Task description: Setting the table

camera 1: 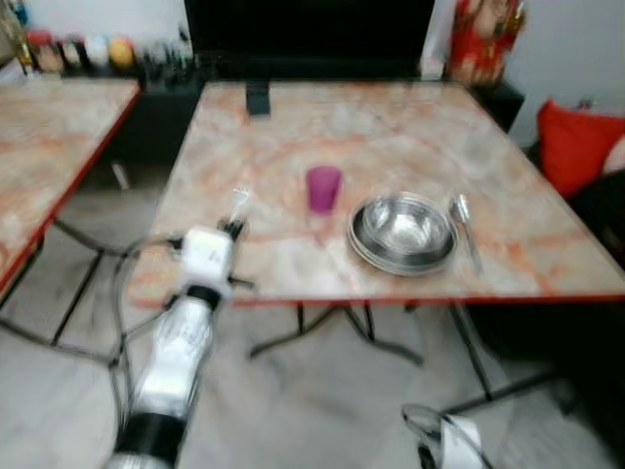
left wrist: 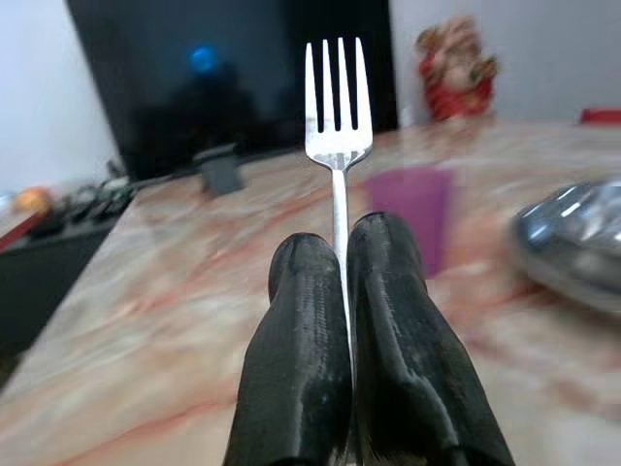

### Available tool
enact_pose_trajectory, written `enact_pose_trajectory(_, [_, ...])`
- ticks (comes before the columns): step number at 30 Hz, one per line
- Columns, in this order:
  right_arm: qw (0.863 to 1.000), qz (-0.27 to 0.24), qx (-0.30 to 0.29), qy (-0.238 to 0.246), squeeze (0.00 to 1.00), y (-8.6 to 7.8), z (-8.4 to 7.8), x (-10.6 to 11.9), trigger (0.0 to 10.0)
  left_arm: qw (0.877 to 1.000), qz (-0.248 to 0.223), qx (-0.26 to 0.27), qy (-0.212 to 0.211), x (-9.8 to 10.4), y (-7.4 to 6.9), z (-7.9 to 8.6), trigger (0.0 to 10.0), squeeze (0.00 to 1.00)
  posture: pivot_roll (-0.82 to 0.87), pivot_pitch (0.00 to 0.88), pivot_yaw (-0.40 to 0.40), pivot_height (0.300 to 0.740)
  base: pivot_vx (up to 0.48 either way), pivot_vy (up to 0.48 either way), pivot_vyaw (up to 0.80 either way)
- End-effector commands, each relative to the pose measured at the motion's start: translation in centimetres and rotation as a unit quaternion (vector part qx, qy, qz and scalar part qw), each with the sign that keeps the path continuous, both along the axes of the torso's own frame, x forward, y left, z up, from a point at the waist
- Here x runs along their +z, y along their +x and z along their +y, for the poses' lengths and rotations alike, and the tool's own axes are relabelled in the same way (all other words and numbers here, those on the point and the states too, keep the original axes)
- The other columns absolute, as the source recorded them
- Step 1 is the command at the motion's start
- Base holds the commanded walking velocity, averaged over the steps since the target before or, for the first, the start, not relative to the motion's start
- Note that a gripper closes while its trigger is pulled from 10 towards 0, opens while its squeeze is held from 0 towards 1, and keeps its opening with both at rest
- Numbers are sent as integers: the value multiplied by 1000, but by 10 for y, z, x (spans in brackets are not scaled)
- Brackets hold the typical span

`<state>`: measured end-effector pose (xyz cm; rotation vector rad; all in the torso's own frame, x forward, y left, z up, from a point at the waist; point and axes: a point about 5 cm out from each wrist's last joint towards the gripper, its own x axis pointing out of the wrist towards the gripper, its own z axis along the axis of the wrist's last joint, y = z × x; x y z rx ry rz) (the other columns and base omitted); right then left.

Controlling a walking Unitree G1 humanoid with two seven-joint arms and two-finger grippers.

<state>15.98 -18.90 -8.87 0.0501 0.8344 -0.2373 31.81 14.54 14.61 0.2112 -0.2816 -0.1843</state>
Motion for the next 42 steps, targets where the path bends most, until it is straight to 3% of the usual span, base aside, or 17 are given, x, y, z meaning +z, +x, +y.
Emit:
enact_pose_trajectory(1, [1000,5,4,13,0,-2,10,-2,10000,1000,0,20,2,2,0,10,10000,0,19,0,-47,740,0,-371,0])
enact_pose_trajectory(8, [1000,16,8,15,0,-2,12,-3,10000,1000,-1,17,-2,3,1,6,10000,0,18,0,-47,740,0,-370,0])
enact_pose_trajectory(17, [1000,6,3,7,0,5,-5,1,10000,1000,8,17,6,1,0,8,10000,0,14,0,-38,740,0,-370,0])
enact_pose_trajectory(42, [1000,17,0,8,0,-1,-8,-1,10000,1000,22,7,7,-2,3,6,10000,0,12,0,-39,740,0,-350,141])
